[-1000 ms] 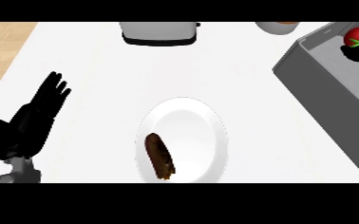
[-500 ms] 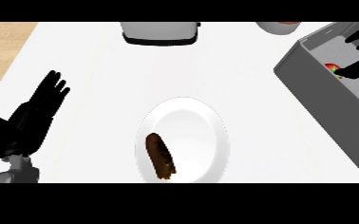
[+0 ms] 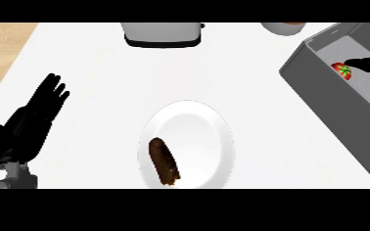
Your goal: Pick the tomato from the plate and place it in the cardboard box
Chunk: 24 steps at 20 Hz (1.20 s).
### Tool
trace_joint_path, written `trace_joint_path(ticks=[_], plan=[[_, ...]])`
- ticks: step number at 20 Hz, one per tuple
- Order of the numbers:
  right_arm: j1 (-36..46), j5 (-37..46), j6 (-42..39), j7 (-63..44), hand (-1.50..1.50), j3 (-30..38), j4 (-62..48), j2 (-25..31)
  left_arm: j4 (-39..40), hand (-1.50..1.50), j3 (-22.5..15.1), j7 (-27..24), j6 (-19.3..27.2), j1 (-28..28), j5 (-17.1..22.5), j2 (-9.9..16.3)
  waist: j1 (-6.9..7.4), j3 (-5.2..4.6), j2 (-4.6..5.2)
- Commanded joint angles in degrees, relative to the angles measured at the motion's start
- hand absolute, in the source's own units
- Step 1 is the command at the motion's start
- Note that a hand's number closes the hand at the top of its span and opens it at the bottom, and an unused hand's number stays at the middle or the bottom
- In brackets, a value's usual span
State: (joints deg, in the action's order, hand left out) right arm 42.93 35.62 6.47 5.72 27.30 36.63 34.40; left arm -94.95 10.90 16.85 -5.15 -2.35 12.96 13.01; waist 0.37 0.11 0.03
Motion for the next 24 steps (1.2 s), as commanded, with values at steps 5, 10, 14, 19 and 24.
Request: trace_joint_path(ticks=[5,10,14,19,24], plan=[[-1.3,-13.3,-2.4,4.7,-1.5,11.6,-0.6,3.9,3.1,0.0,0.5,-2.8,-0.2,-1.4,-1.0,-0.3,-0.43,-0.09,0.11],[-5.9,-18.9,-7.6,7.5,-1.5,17.4,-5.4,11.3,0.6,0.0,1.7,0.3,-1.3,-0.3,1.2,1.0,-0.1,-0.04,0.14],[-11.2,-22.1,-13.1,12.5,-1.5,18.3,-6.2,13.4,4.6,0.0,1.5,-2.9,-1.1,-2.5,-0.4,-0.1,-0.46,-0.07,0.12],[-12.0,-24.5,-16.8,13.3,-1.5,17.4,-7.1,16.9,3.3,0.0,1.3,-1.4,-0.9,-1.6,-1.0,-0.1,-0.26,-0.09,0.03],[-11.2,-23.5,-19.2,17.0,-1.5,16.3,-14.7,23.4,-0.5,0.0,0.5,1.4,-1.0,-0.4,-0.4,-0.6,0.35,-0.02,0.18]])
